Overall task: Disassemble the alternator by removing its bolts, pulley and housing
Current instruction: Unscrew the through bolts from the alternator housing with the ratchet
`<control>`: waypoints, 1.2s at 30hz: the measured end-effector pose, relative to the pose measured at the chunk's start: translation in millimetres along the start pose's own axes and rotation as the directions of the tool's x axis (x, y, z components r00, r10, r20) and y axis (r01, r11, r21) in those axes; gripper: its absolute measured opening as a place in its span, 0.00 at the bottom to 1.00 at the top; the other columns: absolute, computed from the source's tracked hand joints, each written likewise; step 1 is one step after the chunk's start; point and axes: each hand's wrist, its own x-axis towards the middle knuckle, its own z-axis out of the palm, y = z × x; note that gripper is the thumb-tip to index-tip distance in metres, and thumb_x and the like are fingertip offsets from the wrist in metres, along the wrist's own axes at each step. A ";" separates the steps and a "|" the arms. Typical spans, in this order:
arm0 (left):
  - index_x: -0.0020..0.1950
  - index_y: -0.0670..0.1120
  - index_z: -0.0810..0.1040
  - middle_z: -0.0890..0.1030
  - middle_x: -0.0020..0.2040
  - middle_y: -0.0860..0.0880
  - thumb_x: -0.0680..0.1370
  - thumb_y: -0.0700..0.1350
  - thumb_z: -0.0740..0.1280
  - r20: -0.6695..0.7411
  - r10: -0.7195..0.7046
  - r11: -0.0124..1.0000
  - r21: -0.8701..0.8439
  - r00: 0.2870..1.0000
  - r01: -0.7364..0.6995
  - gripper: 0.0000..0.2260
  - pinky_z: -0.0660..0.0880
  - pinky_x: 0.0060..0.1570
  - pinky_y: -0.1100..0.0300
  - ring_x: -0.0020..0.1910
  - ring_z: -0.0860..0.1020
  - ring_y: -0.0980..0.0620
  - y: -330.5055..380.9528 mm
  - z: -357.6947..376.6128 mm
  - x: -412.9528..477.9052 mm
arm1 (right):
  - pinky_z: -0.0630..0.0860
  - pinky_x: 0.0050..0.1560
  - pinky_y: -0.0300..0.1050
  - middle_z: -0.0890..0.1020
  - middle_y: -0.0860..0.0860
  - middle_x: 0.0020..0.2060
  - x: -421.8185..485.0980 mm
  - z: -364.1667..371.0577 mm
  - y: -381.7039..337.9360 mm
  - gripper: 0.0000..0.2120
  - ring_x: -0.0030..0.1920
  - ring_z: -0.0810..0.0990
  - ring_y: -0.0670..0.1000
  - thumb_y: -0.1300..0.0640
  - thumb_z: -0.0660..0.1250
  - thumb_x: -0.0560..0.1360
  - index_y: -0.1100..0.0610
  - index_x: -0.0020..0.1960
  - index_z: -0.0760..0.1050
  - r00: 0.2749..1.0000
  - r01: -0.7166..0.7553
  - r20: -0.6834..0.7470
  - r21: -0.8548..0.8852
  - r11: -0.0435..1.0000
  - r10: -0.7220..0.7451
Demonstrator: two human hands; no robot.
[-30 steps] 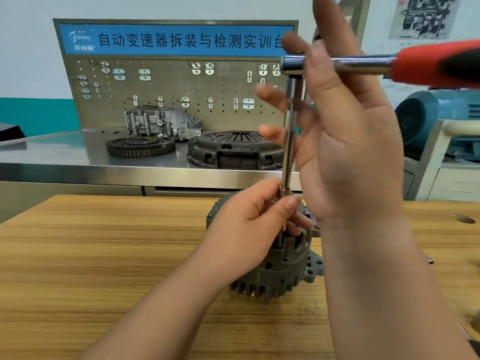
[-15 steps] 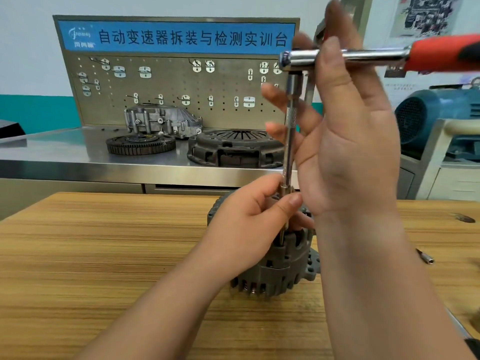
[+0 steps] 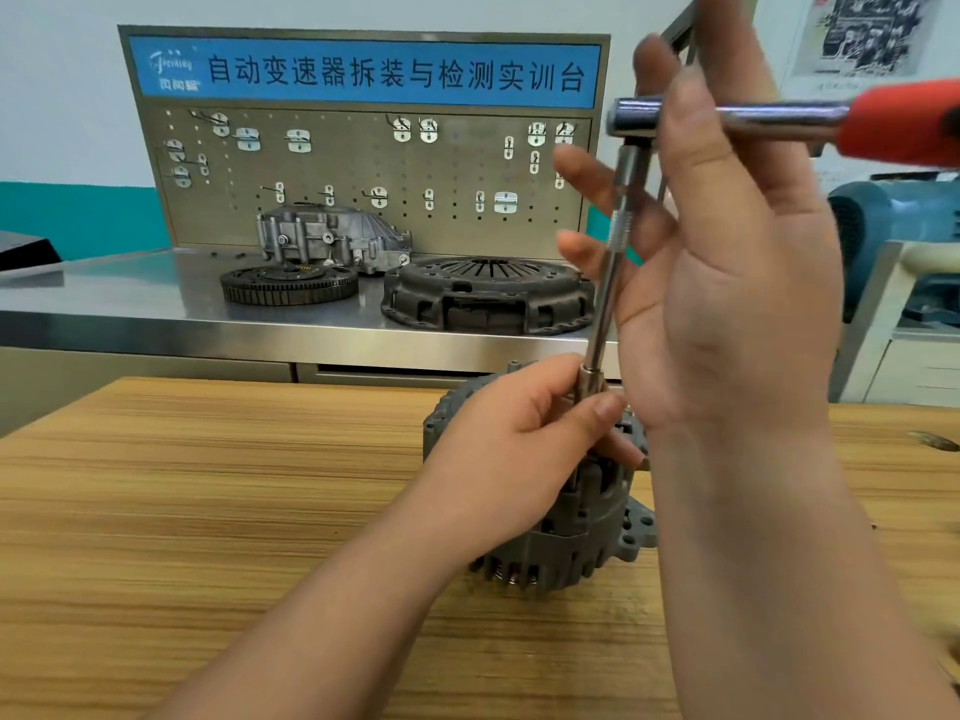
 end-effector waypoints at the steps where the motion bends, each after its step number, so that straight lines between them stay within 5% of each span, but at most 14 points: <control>1: 0.46 0.52 0.79 0.82 0.35 0.60 0.79 0.49 0.63 -0.004 0.008 1.000 0.022 1.000 -0.008 0.06 0.72 0.38 0.60 0.32 0.76 0.65 -0.2 -0.2 0.3 | 0.76 0.34 0.39 0.80 0.44 0.52 0.3 0.9 0.0 0.09 0.46 0.83 0.53 0.58 0.64 0.78 0.48 0.56 0.75 1.000 0.022 0.018 -0.014 1.000 -0.022; 3: 0.45 0.52 0.78 0.82 0.33 0.60 0.79 0.49 0.64 -0.007 0.020 0.999 0.027 1.000 -0.020 0.05 0.72 0.35 0.60 0.30 0.75 0.63 -0.9 -0.5 0.4 | 0.76 0.34 0.40 0.80 0.46 0.55 0.0 2.1 0.9 0.11 0.44 0.84 0.54 0.58 0.63 0.78 0.49 0.60 0.75 0.999 0.006 0.035 0.004 1.000 -0.006; 6: 0.52 0.49 0.79 0.84 0.43 0.54 0.78 0.51 0.60 0.036 0.034 0.999 -0.019 0.999 -0.033 0.11 0.77 0.51 0.45 0.44 0.81 0.49 1.0 -1.1 -0.5 | 0.77 0.32 0.40 0.81 0.53 0.59 0.6 -0.6 0.9 0.14 0.39 0.85 0.54 0.51 0.55 0.83 0.53 0.64 0.73 0.994 -0.112 -0.003 0.081 0.990 0.112; 10: 0.52 0.47 0.76 0.82 0.38 0.59 0.80 0.47 0.56 0.092 0.050 0.999 -0.009 0.995 -0.049 0.11 0.75 0.52 0.59 0.42 0.79 0.60 3.0 -3.7 -2.2 | 0.75 0.29 0.39 0.86 0.51 0.47 6.0 -7.7 -0.1 0.21 0.36 0.84 0.53 0.45 0.51 0.83 0.58 0.64 0.72 0.969 -0.231 -0.060 0.129 0.964 0.240; 13: 0.50 0.43 0.77 0.82 0.38 0.58 0.77 0.50 0.58 0.051 0.034 0.999 0.038 0.998 -0.036 0.13 0.77 0.53 0.45 0.43 0.80 0.54 2.2 -2.9 0.3 | 0.76 0.32 0.40 0.81 0.52 0.53 3.2 -6.2 0.4 0.12 0.42 0.83 0.53 0.51 0.57 0.82 0.54 0.60 0.75 0.989 -0.123 -0.071 0.085 0.989 0.129; 17: 0.51 0.49 0.78 0.83 0.38 0.61 0.75 0.53 0.59 0.009 0.026 0.997 0.075 1.000 -0.026 0.13 0.78 0.43 0.49 0.38 0.79 0.50 2.8 -1.5 -0.5 | 0.76 0.37 0.40 0.80 0.46 0.55 0.9 -0.8 -1.8 0.09 0.46 0.82 0.52 0.58 0.63 0.78 0.48 0.56 0.75 1.000 0.011 0.017 -0.008 1.000 -0.011; 20: 0.57 0.50 0.77 0.84 0.44 0.55 0.78 0.51 0.58 0.018 0.024 1.000 0.007 1.000 -0.024 0.13 0.76 0.54 0.44 0.46 0.81 0.52 2.9 -1.1 -2.0 | 0.76 0.37 0.41 0.79 0.50 0.61 0.6 -0.1 -1.4 0.14 0.43 0.84 0.54 0.53 0.57 0.82 0.51 0.66 0.72 0.997 -0.072 0.029 0.042 0.997 0.071; 23: 0.61 0.47 0.75 0.84 0.51 0.50 0.79 0.48 0.57 0.047 0.031 0.999 -0.028 0.998 -0.030 0.14 0.73 0.61 0.46 0.53 0.80 0.55 4.2 -1.8 -3.1 | 0.77 0.35 0.42 0.85 0.51 0.52 2.9 -3.2 -1.7 0.20 0.40 0.84 0.56 0.46 0.49 0.83 0.53 0.68 0.70 0.975 -0.221 0.025 0.086 0.971 0.220; 26: 0.58 0.47 0.77 0.85 0.47 0.51 0.78 0.49 0.58 0.038 0.015 1.000 -0.021 0.999 -0.014 0.13 0.75 0.57 0.43 0.50 0.81 0.54 2.8 -1.3 -1.5 | 0.77 0.35 0.42 0.85 0.51 0.49 2.7 -2.6 0.3 0.18 0.41 0.84 0.55 0.46 0.52 0.83 0.54 0.65 0.71 0.970 -0.242 0.008 0.093 0.966 0.242; 31: 0.54 0.48 0.78 0.84 0.41 0.56 0.79 0.48 0.63 -0.007 0.010 0.999 0.032 1.000 -0.010 0.07 0.78 0.45 0.52 0.40 0.80 0.59 0.6 -1.3 0.8 | 0.77 0.41 0.41 0.82 0.43 0.49 0.8 1.6 -0.6 0.12 0.47 0.82 0.52 0.59 0.64 0.78 0.49 0.59 0.76 0.999 -0.023 0.031 0.002 1.000 0.023; 36: 0.52 0.47 0.77 0.83 0.39 0.56 0.79 0.52 0.58 0.037 0.036 0.999 -0.016 0.999 -0.035 0.12 0.77 0.48 0.48 0.41 0.80 0.55 1.8 -2.1 -2.0 | 0.78 0.38 0.43 0.82 0.51 0.57 1.8 -1.8 -0.2 0.16 0.44 0.85 0.56 0.50 0.54 0.83 0.52 0.67 0.72 0.991 -0.132 -0.002 0.066 0.989 0.132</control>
